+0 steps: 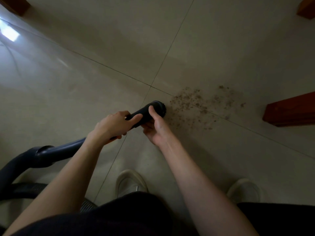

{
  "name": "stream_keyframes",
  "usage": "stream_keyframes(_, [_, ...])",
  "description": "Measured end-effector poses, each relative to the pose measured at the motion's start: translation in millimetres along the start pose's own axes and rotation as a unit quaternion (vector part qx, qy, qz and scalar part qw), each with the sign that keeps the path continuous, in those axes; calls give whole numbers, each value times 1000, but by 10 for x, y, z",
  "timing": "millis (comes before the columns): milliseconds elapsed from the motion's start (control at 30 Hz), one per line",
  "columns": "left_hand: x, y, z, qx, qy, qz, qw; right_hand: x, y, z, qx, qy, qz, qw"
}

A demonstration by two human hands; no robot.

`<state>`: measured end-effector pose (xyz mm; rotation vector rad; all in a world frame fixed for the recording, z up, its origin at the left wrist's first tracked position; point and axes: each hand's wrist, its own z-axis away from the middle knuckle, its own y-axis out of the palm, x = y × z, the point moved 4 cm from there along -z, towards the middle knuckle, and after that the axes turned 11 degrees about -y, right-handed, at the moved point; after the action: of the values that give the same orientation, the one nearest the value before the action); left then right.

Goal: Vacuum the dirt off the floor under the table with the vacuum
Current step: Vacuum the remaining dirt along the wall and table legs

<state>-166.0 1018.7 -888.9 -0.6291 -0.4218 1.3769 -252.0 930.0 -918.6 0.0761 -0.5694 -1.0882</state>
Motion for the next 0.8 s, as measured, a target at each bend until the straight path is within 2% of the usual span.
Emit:
stream_keyframes(200, [-174, 4, -5, -24, 2, -17, 1000, 105, -52, -1, -8, -9, -28, 1000])
stream_keyframes(400, [-434, -34, 58, -91, 0, -62, 994, 246, -120, -107, -32, -33, -39, 998])
stream_keyframes(800, [-793, -24, 78, -143, 8, -86, 986, 486, -297, -269, -49, -50, -57, 996])
